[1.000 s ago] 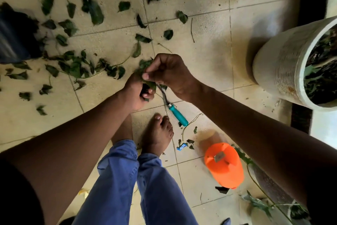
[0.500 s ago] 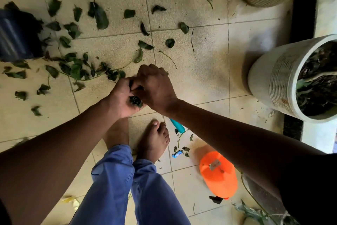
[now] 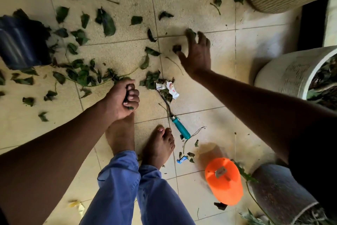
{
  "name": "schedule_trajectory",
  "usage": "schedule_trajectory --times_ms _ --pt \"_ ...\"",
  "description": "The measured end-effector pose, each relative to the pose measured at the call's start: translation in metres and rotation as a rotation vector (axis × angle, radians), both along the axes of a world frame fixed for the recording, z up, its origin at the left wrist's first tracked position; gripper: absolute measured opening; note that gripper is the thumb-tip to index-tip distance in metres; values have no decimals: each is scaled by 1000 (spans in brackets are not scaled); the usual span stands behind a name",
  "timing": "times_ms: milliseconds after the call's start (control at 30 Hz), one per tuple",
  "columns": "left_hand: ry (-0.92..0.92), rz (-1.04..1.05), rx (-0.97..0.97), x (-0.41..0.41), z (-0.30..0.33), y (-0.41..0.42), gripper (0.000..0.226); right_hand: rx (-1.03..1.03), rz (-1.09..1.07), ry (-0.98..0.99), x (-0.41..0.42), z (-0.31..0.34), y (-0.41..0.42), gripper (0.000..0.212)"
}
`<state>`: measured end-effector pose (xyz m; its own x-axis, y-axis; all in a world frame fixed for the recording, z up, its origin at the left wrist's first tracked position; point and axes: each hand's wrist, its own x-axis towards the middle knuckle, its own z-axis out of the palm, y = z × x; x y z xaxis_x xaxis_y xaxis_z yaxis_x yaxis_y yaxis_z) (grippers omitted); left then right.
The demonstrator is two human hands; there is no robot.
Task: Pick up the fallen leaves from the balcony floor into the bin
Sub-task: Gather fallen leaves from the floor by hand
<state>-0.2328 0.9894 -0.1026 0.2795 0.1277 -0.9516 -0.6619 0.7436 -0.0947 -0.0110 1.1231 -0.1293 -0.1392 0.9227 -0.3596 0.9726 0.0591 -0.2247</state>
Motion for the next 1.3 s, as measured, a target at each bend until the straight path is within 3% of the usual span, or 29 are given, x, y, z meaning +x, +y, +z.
schedule_trajectory --times_ms 100,233,367,500,767,900,967,1067,1167,1300 --pt "29 -36 -5 -5 0 -2 44 -90 9 -76 5 -9 20 72" --pt "52 -25 -21 -8 -2 -5 42 -58 36 -73 -11 -12 25 56" --pt "53 -16 -20 -7 -3 -7 40 -3 244 -42 -29 -12 13 33" --pt "58 7 -21 -2 0 -4 40 -45 332 -18 -33 -15 3 29" --pt "104 33 4 -3 17 10 37 -171 -127 486 -75 42 -19 30" --pt "170 -24 57 -9 27 15 35 -190 -23 683 -97 87 -44 26" --pt "226 -29 102 -11 37 17 33 -162 62 656 -110 99 -60 30" --pt "252 31 118 -12 49 18 35 -102 167 489 -124 99 -78 7" --pt "248 86 68 -17 56 12 50 -55 257 337 -130 98 -86 19" --pt "226 112 65 -32 61 -9 38 -44 478 318 -143 107 -104 31"
